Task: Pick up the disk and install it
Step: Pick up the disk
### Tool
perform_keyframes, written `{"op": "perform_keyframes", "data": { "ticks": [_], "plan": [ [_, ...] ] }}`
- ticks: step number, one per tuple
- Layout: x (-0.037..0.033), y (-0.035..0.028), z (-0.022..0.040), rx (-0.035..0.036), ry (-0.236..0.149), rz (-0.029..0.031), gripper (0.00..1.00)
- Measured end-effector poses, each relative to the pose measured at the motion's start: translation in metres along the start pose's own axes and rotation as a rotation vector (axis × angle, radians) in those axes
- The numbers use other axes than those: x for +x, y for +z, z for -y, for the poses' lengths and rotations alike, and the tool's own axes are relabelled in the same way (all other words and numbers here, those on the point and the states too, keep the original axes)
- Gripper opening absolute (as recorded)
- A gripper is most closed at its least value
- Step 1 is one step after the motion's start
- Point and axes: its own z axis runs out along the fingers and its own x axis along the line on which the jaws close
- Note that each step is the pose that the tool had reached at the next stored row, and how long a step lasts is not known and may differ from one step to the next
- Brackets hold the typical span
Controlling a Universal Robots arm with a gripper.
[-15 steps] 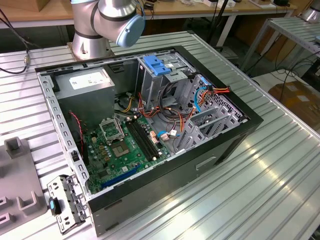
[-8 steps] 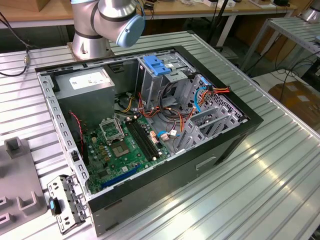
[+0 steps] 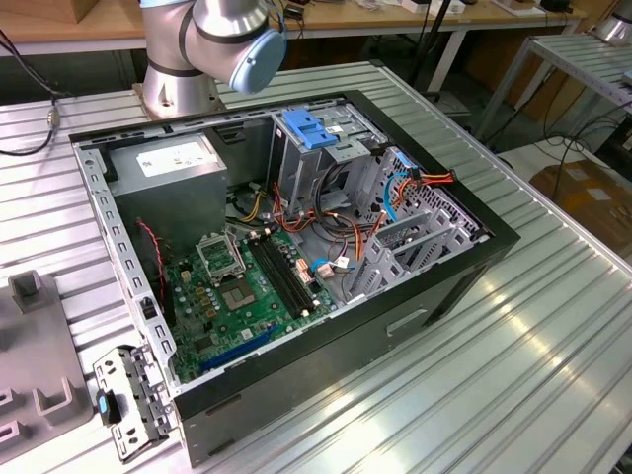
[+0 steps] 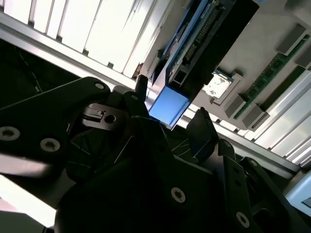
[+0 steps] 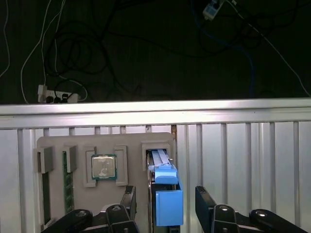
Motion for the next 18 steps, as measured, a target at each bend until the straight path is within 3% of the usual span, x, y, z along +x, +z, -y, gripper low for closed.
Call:
{"op": "perform_keyframes", "data": {
  "ticks": [5, 8, 11, 18],
  "plan": [
    [0.0001, 0.0108, 0.0001, -0.0001, 0.002, 0.0001, 0.6],
    [0.0001, 0.0113, 0.0, -0.0003, 0.002, -0.0003, 0.59],
    [0.0001, 0.0114, 0.0001, -0.0002, 0.002, -0.0003, 0.45],
    [0.0001, 0.0146, 0.0001, 0.0, 0.004, -0.0001, 0.45]
  ]
}}
